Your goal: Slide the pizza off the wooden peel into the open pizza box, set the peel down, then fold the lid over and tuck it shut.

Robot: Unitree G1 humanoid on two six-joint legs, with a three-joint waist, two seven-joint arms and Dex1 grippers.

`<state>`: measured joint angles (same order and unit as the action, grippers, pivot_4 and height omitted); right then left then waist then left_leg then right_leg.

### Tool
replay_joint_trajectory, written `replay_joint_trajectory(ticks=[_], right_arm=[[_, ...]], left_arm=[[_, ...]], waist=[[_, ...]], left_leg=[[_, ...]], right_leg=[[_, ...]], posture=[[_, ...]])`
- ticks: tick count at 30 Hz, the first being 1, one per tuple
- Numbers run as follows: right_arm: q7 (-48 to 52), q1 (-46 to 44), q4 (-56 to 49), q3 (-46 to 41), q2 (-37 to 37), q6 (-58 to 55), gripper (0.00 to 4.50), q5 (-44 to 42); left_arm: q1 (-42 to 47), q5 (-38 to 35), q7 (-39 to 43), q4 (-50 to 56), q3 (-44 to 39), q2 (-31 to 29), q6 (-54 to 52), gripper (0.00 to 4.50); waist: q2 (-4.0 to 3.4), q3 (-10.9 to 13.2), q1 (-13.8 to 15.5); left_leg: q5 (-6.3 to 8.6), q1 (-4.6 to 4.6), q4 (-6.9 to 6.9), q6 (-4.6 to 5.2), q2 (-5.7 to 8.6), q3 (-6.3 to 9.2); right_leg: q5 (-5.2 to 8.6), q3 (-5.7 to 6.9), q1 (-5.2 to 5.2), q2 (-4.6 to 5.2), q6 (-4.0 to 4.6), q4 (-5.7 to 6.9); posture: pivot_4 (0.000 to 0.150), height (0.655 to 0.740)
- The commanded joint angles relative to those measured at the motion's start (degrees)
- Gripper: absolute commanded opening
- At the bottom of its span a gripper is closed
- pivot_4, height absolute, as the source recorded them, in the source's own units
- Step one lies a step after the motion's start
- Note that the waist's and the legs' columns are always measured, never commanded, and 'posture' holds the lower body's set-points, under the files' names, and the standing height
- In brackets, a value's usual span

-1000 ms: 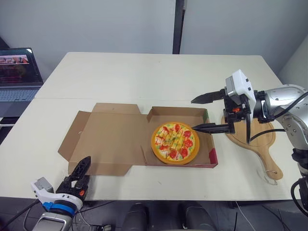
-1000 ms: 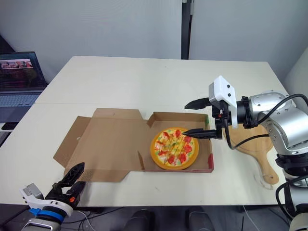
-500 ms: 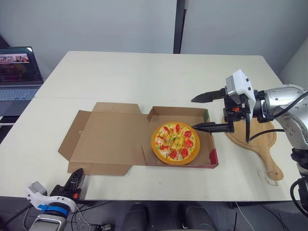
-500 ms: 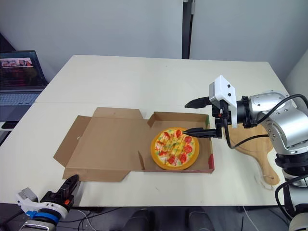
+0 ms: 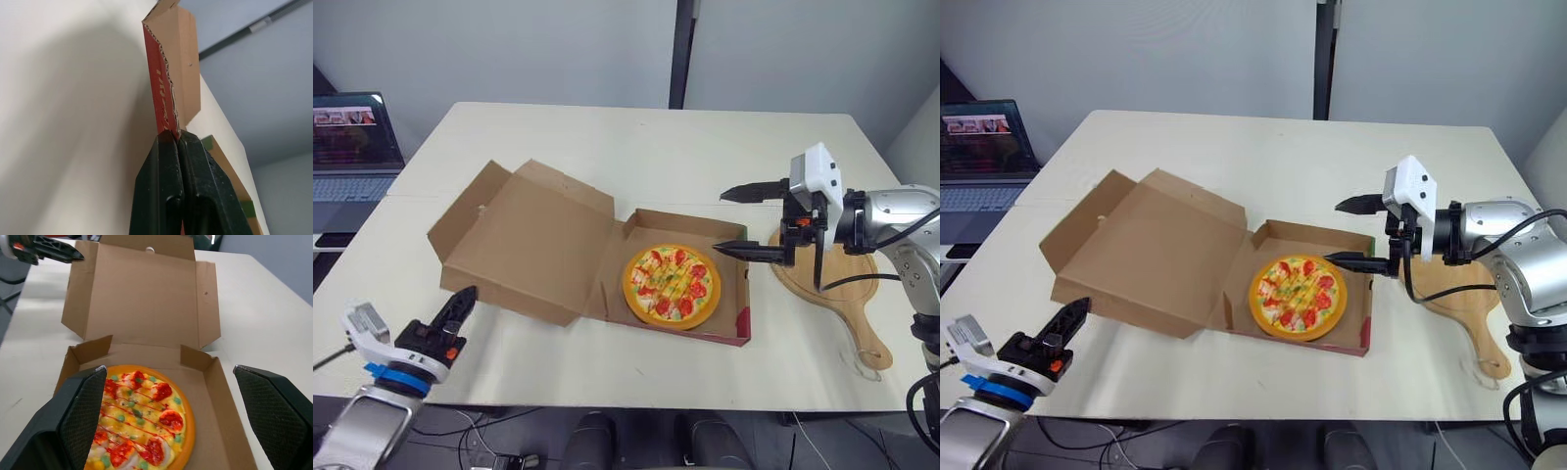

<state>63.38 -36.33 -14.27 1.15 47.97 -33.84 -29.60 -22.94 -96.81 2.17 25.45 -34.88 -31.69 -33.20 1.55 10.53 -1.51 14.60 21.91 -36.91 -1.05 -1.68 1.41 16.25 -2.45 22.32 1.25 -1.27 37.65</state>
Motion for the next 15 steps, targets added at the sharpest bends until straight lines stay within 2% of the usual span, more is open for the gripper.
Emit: replay_joint_trajectory(ticks=[1,4,15], right_arm=[[-0.78,0.08,-0.88,-1.69,0.03,1.26,4.50,0.25],[-0.84,0.00,-1.22,-1.60,-0.15,1.07,4.50,0.08],[-1.76,-0.26,-0.28,-1.22,0.62,1.89,4.50,2.36]], left_arm=[[1.52,3.94,3.06,-1.43,-0.77,-1.74,-0.43,0.03],[3.63,7.35,4.33,-2.93,0.33,-2.61,-1.00,0.03],[8.27,12.01,6.27,-6.52,0.63,-2.58,-3.65,0.03]], waist=[[0.00,0.00,0.00],[0.01,0.01,-0.07],[0.02,0.02,-0.04]], left_leg=[[0.00,0.00,0.00,0.00,0.00,0.00],[0.00,0.01,0.01,0.00,0.00,-0.01],[0.02,0.02,0.03,-0.03,-0.04,0.07]], right_leg=[[0.00,0.00,0.00,0.00,0.00,0.00],[0.00,0.00,0.01,-0.01,0.00,-0.01],[-0.02,-0.03,0.01,0.05,-0.04,-0.01]], posture=[[0.150,0.7400],[0.150,0.7400],[0.150,0.7400]])
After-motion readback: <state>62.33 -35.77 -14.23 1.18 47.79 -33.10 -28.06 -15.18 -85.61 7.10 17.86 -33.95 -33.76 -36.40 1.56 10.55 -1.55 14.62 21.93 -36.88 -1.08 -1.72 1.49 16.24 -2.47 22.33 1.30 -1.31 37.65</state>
